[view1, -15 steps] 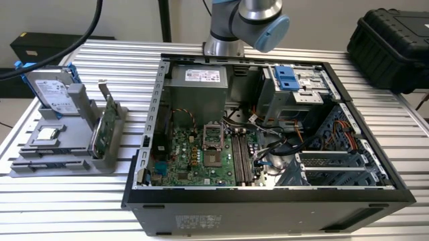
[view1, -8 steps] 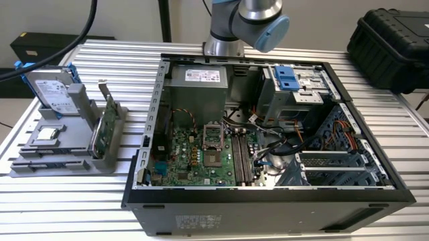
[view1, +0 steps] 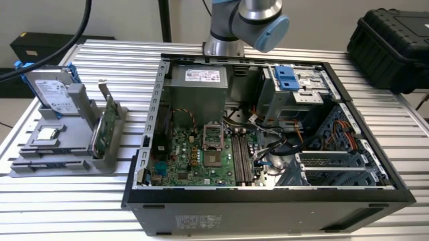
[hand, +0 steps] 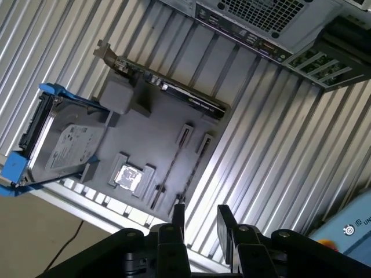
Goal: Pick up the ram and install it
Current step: 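Pick up the ram and move it above insertion slot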
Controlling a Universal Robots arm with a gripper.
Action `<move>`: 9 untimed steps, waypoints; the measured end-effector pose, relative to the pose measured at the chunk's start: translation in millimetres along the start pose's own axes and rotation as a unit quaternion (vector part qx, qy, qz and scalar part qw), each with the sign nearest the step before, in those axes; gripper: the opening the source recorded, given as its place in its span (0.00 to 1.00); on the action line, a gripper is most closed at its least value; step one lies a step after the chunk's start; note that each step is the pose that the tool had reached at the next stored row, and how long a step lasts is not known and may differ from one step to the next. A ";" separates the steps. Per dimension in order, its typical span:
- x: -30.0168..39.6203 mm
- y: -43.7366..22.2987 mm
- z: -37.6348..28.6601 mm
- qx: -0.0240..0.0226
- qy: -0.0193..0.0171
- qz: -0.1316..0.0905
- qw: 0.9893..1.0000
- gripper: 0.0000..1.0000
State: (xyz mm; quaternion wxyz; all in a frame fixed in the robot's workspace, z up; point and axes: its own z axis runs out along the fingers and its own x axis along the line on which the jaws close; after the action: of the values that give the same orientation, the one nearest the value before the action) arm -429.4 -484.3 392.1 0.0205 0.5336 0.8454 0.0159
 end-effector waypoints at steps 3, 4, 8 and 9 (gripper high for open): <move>0.0 0.0 0.1 0.000 -0.001 0.015 1.000 1.00; 0.0 0.0 0.1 0.000 -0.001 0.020 1.000 1.00; 0.0 -0.1 0.1 0.001 -0.002 0.040 0.999 1.00; 0.0 -0.1 0.2 0.001 -0.002 0.045 0.999 1.00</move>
State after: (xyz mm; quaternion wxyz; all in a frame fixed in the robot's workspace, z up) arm -429.4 -484.4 391.9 0.0212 0.5709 0.8206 0.0150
